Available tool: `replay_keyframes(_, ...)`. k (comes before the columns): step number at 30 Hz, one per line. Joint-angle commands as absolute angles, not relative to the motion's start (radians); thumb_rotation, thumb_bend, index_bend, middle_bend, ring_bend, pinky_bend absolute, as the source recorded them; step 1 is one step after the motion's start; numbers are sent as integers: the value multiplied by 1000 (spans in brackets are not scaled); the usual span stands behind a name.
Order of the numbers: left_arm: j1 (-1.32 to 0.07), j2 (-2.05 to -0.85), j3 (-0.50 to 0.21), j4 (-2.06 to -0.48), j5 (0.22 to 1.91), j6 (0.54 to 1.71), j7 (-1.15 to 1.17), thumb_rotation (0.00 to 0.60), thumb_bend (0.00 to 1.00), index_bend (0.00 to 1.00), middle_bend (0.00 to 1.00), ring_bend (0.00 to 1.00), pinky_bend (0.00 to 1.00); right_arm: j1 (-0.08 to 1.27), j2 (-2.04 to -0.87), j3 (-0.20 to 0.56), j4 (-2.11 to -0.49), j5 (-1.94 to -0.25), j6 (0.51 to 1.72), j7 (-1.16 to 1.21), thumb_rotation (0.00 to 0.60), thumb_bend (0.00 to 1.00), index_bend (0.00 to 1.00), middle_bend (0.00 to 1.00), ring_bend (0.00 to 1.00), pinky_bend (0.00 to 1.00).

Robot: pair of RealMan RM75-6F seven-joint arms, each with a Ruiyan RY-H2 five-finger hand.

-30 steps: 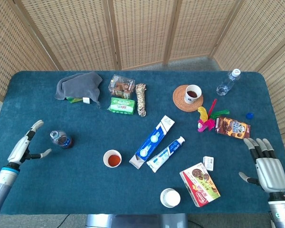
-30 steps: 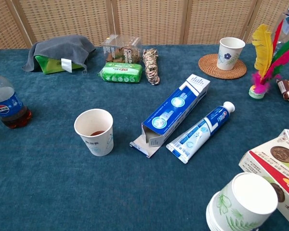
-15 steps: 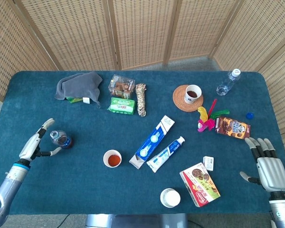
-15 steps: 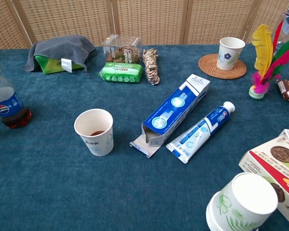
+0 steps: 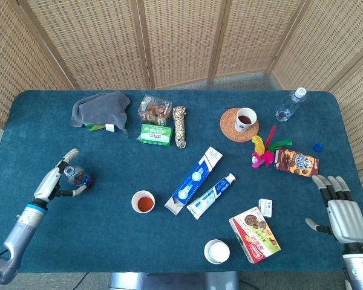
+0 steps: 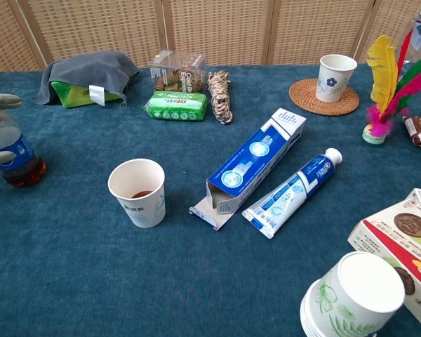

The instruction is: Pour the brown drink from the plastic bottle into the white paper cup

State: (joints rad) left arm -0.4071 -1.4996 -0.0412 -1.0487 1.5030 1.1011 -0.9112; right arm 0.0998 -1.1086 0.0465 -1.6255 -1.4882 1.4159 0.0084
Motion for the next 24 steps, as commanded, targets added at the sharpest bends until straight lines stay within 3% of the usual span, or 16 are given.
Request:
replay_keyframes(1,-409,-1503,-41,-1047,1502,1101,-909,587,293,0,0,0,0,99,-1107,48,-1625,-1487,1418,14,600,0,0,0,0,0)
replay_keyframes(18,-424,-1553,-49,-1028,1474,1082,-881,600,391,0,0,0,1,99,-1099,48,-1624,-1490,1418,39,600,0,0,0,0,0)
replay_keyframes(21,-423,-1566,-55,-1021,1463,1085,-857,600,406,32,4,0,66,99,-1099,48,-1623,-1491,1418,41,600,0,0,0,0,0)
replay_keyframes(24,-420,-1581,-62,-1016,1454,1092,-846,600,410,157,92,67,187,99,-1099,48,-1623,-1490,1418,43,600,0,0,0,0,0)
